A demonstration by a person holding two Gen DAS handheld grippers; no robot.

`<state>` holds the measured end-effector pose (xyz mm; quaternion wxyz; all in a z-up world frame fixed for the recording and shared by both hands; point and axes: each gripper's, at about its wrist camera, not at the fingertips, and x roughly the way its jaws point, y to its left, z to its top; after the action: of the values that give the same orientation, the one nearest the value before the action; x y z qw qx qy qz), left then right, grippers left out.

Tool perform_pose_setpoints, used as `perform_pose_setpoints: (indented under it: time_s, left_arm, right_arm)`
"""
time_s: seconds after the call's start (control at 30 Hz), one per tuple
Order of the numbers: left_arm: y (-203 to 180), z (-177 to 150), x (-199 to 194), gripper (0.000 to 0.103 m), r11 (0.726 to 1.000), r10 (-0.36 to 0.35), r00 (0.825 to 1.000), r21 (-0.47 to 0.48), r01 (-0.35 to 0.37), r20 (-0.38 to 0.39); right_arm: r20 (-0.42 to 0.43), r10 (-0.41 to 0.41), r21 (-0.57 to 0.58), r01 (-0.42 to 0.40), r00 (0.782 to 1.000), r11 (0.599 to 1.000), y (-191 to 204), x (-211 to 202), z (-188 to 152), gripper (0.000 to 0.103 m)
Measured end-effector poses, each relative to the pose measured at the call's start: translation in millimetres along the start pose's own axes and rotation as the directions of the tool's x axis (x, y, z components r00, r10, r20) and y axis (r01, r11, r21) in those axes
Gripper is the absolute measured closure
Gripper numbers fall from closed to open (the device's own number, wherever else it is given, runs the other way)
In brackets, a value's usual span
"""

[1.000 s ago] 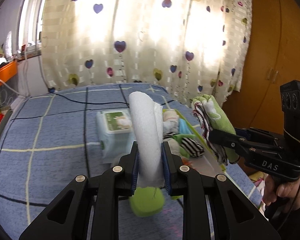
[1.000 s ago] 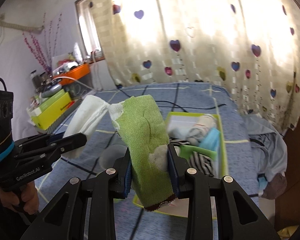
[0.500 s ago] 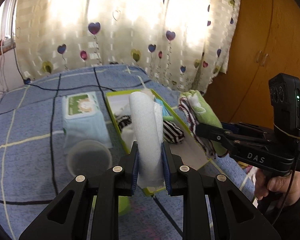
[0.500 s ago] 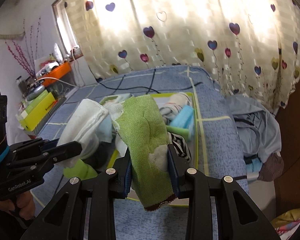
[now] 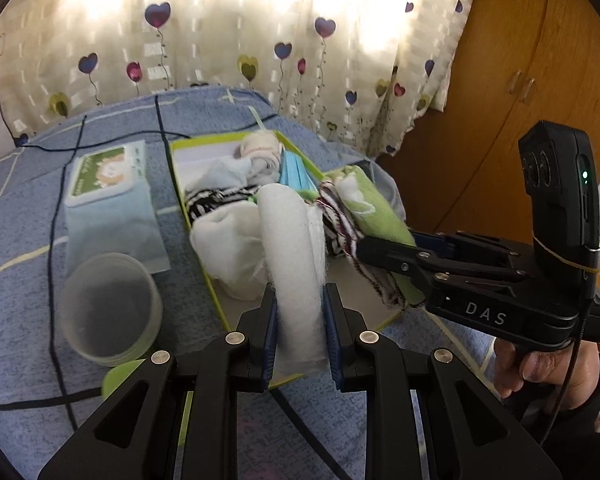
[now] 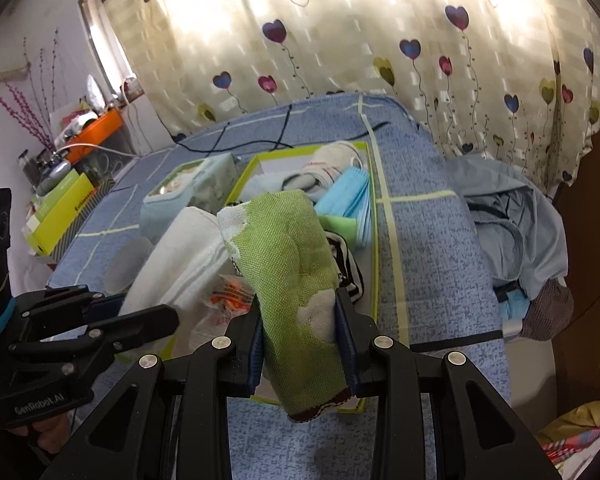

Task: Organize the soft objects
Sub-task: 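Carry the green cloth and white towel over the white box, then open both grippers to release the green cloth and white towel into the box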

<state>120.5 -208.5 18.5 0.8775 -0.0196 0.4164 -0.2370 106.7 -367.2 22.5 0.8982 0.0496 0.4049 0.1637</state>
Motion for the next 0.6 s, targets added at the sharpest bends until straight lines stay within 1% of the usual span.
perform_pose_setpoints:
  time_s: [0.1, 0.2, 0.3, 0.6]
  left_arm:
    - [1.9, -1.0, 13.1, 0.081, 1.0, -0.015, 0.999, -0.016, 0.014, -0.044]
    - [4.2, -1.8, 22.1, 0.081, 1.0, -0.008, 0.998, -0.022, 0.006, -0.063]
    - [6.8, 0.9, 27.4, 0.081, 1.0, -0.008, 0.998, -0.03, 0.006, -0.067]
    - [13.8, 14.9, 41.7, 0.081, 0.999, 0.014, 0.998, -0.049, -0.017, -0.058]
  right_arm:
    - [-0.019, 0.004, 0.0, -0.004, 1.0, 1.0, -1.5, 9.4, -0.6, 0.073]
    - [-0.044, -0.001, -0.009, 0.001, 0.999, 1.0, -1.4, 20.4, -1.4, 0.073]
    - [-0.051, -0.004, -0.001, 0.004, 0.999, 1.0, -5.1, 28.1, 0.5, 0.073]
    - [-0.038, -0.017, 0.006, 0.017, 0.999, 1.0, -9.9, 44.5, 17.2, 0.072]
